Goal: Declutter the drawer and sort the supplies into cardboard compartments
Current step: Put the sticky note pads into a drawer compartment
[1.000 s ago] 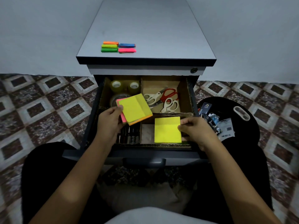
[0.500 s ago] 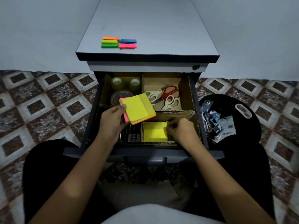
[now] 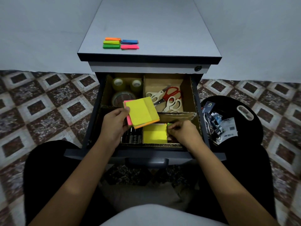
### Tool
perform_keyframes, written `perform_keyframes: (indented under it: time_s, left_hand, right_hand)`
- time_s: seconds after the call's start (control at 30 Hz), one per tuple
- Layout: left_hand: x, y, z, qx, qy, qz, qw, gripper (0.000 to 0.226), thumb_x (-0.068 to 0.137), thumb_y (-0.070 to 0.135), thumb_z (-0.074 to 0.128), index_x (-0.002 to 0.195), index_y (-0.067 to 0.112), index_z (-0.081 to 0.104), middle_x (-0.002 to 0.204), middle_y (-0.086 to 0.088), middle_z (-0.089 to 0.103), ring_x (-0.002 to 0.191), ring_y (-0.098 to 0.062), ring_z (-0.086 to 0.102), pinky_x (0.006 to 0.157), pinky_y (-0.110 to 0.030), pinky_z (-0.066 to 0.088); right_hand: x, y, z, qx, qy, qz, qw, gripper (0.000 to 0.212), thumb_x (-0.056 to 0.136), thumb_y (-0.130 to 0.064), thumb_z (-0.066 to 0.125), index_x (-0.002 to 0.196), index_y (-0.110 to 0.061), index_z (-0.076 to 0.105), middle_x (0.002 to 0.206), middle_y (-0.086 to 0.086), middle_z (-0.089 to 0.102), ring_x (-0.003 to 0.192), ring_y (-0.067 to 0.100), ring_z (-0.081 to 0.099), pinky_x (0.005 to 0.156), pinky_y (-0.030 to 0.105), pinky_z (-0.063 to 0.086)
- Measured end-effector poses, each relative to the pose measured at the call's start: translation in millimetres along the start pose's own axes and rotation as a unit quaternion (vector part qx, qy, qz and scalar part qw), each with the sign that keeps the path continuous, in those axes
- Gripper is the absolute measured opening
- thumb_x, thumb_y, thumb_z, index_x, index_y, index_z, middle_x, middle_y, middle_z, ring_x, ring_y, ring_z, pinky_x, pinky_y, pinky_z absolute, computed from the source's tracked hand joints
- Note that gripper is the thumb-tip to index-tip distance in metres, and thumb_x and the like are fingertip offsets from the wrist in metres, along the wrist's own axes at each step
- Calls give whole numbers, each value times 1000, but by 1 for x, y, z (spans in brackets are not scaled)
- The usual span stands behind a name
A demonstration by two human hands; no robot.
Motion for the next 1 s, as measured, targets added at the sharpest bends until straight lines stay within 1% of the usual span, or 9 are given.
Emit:
perform_keyframes:
  time_s: [0.03, 0.1, 0.17, 0.27, 0.33, 0.5, 0.7, 0.87, 1.0]
  left_hand:
    - [-1, 0, 2, 1, -6, 0, 1000, 17, 96, 12, 49, 86, 9, 62, 87, -7, 66, 77, -16, 64, 57, -22, 57]
    - [-3, 1, 6, -1, -25, -1, 1000, 16, 95, 12, 50, 85, 9, 62, 81, -4, 68, 71, -13, 66, 56, -23, 56]
    - [-5, 1, 11, -3, -47, -1, 999, 15, 94, 10, 51, 84, 8, 63, 72, -1, 70, 64, -9, 68, 55, -22, 56]
    - [-9, 0, 19, 13, -84, -3, 996, 13, 92, 11, 54, 84, 8, 64, 68, 2, 72, 63, -9, 68, 56, -23, 57]
    - [-10, -1, 24, 27, -106, -8, 994, 12, 91, 11, 55, 83, 8, 64, 68, 2, 72, 63, -9, 68, 56, -23, 57]
    - [-13, -7, 30, 42, -128, -27, 991, 9, 89, 9, 56, 82, 8, 63, 64, 1, 71, 58, -8, 67, 54, -22, 56]
    - [-14, -9, 32, 31, -147, -39, 988, 10, 90, 9, 55, 89, 8, 65, 72, 0, 73, 66, -10, 70, 59, -24, 58]
    - [-14, -10, 32, 24, -145, -44, 988, 12, 91, 5, 53, 90, 7, 65, 72, -1, 73, 65, -12, 70, 60, -26, 59]
    - [-11, -4, 23, 4, -97, -21, 995, 12, 92, 5, 53, 86, 9, 63, 68, 1, 72, 61, -9, 69, 55, -22, 57]
  right_hand:
    - [-1, -4, -3, -41, 15, -15, 999, 15, 90, -10, 57, 78, -12, 66, 76, 8, 68, 62, 13, 64, 62, 16, 51]
    - [-2, -12, -12, -85, 60, -44, 994, 15, 90, -15, 55, 88, -13, 70, 81, 7, 69, 70, 17, 63, 64, 20, 47]
    - [-6, -18, -16, -37, 81, -69, 994, 20, 93, -21, 54, 86, -13, 71, 82, 8, 69, 72, 23, 63, 65, 30, 50]
    - [-13, -22, -6, 118, 13, -77, 990, 30, 97, -32, 47, 84, -13, 66, 75, 5, 66, 64, 16, 60, 57, 30, 48]
    - [-17, -27, 1, 150, -37, -86, 984, 29, 96, -34, 48, 88, -13, 66, 77, 3, 64, 63, 9, 59, 52, 25, 47]
    - [-15, -31, 8, 156, -73, -119, 978, 2, 87, -13, 63, 87, -14, 65, 75, 6, 60, 66, 15, 55, 48, 15, 47]
    - [-13, -27, 6, 251, -73, -107, 959, 11, 85, -1, 61, 88, -9, 68, 75, 5, 66, 61, 6, 64, 56, 17, 55]
    - [-12, -24, 3, 290, -63, -97, 950, 14, 92, -1, 53, 91, -9, 63, 53, -9, 64, 60, 3, 66, 60, 23, 59]
    - [-10, -13, -10, 292, 6, -67, 954, 17, 93, -5, 52, 83, -13, 63, 71, 2, 58, 68, 12, 59, 50, 20, 52]
Point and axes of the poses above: each hand's wrist, its own x-axis towards the middle knuckle, its own z-axis out of the palm, y = z × x, the point moved 10 cm from there along x, towards the middle knuckle
